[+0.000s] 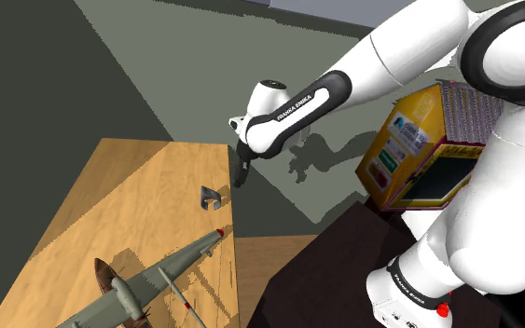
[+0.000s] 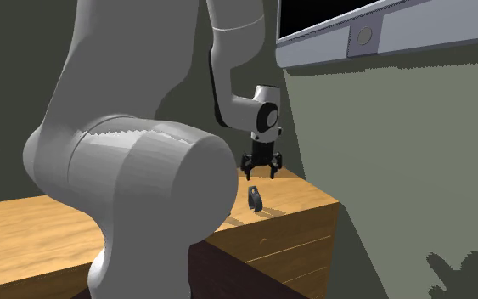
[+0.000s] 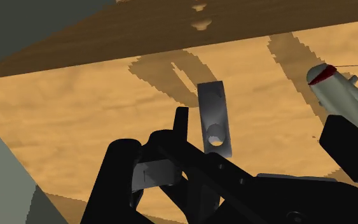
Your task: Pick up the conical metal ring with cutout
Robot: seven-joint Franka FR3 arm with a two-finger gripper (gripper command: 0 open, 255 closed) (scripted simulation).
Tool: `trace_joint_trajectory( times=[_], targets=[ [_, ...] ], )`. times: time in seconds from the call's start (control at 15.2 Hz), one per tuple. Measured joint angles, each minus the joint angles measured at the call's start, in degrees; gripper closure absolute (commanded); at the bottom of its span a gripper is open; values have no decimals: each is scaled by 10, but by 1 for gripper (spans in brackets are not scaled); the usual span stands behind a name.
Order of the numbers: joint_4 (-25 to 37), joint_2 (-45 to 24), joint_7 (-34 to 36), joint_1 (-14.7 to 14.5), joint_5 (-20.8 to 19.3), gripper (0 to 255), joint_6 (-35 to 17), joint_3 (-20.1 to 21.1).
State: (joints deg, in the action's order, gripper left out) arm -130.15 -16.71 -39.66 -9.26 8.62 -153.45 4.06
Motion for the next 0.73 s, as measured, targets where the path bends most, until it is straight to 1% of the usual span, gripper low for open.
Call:
trace_joint_trajectory(
  times=[0.2, 0.46, 0.59, 0.73],
  targets=[
    [46, -67, -27, -1, -4, 0, -28, 10],
    [128, -157, -54, -7, -18, 0, -44, 19],
    [161, -202, -72, -7, -25, 0, -60, 24],
    [182, -229, -78, -12, -29, 0, -67, 26]
  ],
)
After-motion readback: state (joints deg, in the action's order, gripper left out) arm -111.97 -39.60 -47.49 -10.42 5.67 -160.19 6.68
